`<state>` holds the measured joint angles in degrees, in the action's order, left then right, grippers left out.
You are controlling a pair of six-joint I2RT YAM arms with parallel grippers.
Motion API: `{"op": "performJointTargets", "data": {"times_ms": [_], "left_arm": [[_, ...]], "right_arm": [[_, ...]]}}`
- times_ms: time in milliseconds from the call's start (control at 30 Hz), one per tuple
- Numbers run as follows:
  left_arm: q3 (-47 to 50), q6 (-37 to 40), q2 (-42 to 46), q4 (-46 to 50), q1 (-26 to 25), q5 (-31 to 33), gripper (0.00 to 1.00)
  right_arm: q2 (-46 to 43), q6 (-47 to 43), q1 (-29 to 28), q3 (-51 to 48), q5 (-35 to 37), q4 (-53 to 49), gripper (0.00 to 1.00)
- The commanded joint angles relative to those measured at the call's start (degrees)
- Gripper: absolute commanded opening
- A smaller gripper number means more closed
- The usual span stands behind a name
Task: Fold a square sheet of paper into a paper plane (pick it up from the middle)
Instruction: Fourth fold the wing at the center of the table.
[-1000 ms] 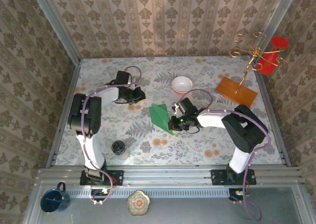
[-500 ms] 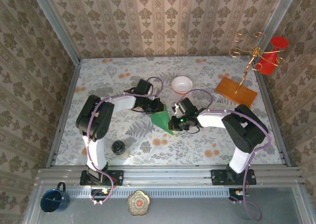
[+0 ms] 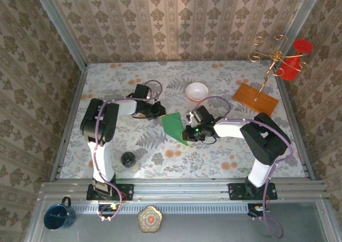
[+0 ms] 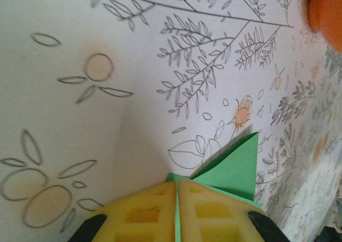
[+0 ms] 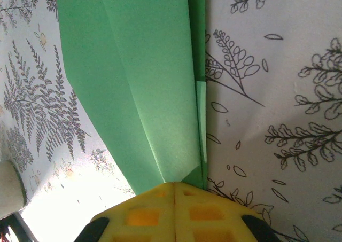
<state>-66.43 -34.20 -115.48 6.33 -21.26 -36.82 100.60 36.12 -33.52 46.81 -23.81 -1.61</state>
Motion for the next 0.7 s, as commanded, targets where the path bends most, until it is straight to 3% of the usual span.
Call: {"op": "performJointTargets", "data": {"times_ms": [0,133,233,367,500,667], "left_arm": [[-0.31,3.11,-2.8,0.63,3.19,4.11,0.12],[-2.82,4.34,-2.19,2.99,5.73,3.85,0.12],[-4.86,5.53,1.47,5.71,4.95,3.38,0.12],[-3.27,4.63,7.02,5.96,1.29,1.23,0.12],[2.18,-0.59,9.3,0.0,-3.35,-2.45,0.12],[2.46,0.28,8.31,3.24,-8.42,0.46,0.12]], "right_arm": [[2.93,-1.16,0.82,-3.56,6.58,-13.4,0.09],[2.73,-1.2,0.91,-3.49,6.45,-13.43,0.09],[2.43,-1.2,0.91,-3.21,6.37,-13.52,0.09],[1.85,-1.21,0.91,-3.12,5.74,-13.1,0.09],[1.37,-1.48,0.91,-3.38,4.81,-12.48,0.1],[-0.13,-2.49,0.91,-3.87,1.36,-10.48,0.14]]}}
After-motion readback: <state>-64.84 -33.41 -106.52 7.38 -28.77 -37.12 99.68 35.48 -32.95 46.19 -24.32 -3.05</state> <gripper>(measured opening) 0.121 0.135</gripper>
